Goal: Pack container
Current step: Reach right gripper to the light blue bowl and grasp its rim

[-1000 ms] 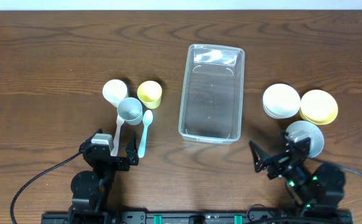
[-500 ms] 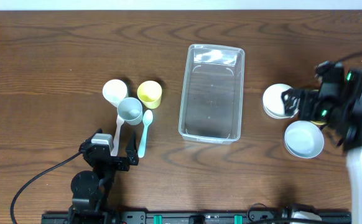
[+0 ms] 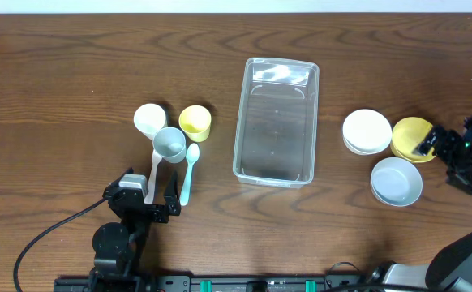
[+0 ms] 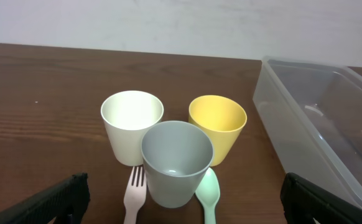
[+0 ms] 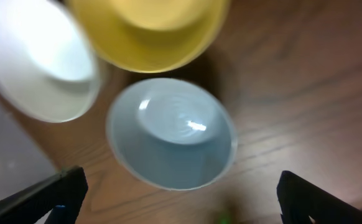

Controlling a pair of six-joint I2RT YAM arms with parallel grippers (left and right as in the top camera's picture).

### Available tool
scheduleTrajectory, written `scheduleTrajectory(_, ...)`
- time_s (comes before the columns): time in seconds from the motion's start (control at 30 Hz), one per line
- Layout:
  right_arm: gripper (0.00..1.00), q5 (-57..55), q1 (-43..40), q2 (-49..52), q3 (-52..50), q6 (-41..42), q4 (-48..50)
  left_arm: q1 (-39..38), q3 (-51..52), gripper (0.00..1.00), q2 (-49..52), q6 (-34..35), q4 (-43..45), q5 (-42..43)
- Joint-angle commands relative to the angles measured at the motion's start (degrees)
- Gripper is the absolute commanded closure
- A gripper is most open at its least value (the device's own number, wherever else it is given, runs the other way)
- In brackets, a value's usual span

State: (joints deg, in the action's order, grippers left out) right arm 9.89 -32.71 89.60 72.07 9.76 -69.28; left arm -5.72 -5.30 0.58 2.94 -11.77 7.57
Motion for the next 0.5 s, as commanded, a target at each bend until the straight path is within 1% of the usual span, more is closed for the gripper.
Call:
scheduleTrajectory(0.0, 0.05, -6.16, -0.07, -0.15, -3.04, 4.85, 1.33, 0.28, 1.46, 0.02, -0.35, -0.35, -0.37, 0.59)
scheduleTrajectory(0.2, 0.15, -7.54, 1.68, -0.13, -10.14, 5.97, 5.90, 0.28, 1.46, 0.02, -0.35, -0.35, -0.37, 0.59)
scheduleTrajectory(0.23, 0.20, -7.56, 1.86, -0.13, -11.23, 6.67, 7.04, 0.28, 1.46, 0.02, -0.35, -0.35, -0.37, 0.59)
scheduleTrajectory(0.27, 0.26, -7.80, 1.99, -0.13, -12.26, 6.99, 7.98, 0.28, 1.46, 0.02, -0.35, -0.35, -0.37, 0.59)
scheduleTrajectory(0.3, 0.30, -8.68, 2.10, -0.13, -13.75, 7.54, 9.18, 0.28, 1.46, 0.02, -0.35, -0.35, -0.37, 0.59)
scheduleTrajectory(0.4, 0.26, -11.10, 2.08, -0.13, -17.64, 10.34, 12.57, 0.28, 1.46, 0.02, -0.35, -0.35, -0.37, 0.59)
scheduleTrajectory(0.47, 0.29, -12.02, 2.08, -0.13, -20.02, 11.39, 15.08, 0.28, 1.46, 0.02, -0.35, -0.35, -0.37, 0.61)
